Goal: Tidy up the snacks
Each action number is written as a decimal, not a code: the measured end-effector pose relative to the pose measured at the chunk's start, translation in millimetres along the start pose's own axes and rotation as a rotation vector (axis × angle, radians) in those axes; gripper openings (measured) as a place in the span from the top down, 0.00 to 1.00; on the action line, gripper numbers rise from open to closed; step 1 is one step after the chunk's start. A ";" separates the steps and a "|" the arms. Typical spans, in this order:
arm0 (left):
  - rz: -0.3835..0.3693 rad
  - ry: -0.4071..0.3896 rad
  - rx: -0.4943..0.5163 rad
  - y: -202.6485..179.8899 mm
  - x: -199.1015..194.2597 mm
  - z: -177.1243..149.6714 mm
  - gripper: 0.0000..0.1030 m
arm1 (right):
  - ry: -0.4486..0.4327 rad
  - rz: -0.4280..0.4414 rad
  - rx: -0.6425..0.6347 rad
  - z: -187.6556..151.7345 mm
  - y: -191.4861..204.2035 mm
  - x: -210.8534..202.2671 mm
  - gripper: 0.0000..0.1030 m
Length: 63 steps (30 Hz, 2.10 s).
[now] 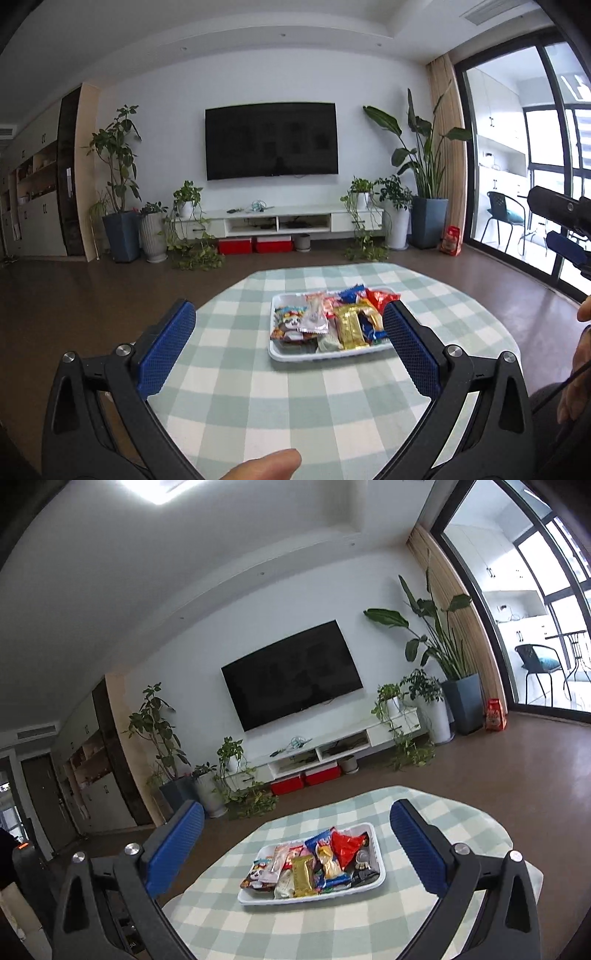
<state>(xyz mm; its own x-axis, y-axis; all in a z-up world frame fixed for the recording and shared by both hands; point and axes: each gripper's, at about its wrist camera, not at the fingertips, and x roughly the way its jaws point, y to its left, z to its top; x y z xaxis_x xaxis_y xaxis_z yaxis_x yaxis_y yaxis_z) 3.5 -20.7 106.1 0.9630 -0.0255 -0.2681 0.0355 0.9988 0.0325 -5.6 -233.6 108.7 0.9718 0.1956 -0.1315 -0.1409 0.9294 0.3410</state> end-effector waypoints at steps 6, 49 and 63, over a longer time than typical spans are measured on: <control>-0.002 0.106 -0.012 -2.9 7.7 -19.5 0.00 | 0.063 -0.067 -0.089 -28.0 6.7 -1.1 0.00; -0.027 0.453 -0.072 -0.9 81.7 -92.8 0.00 | 0.573 -0.286 -0.166 -132.2 -8.5 49.6 0.00; -0.030 0.455 -0.070 -3.4 80.7 -93.9 0.00 | 0.596 -0.291 -0.161 -133.7 -9.8 51.3 0.00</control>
<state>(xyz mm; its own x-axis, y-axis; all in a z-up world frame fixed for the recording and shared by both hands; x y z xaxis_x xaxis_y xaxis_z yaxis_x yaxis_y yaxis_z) 56.0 -22.3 -6.0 0.7462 -0.0496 -0.6639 0.0283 0.9987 -0.0428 20.4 -190.8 -25.9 0.7107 0.0263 -0.7030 0.0396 0.9962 0.0773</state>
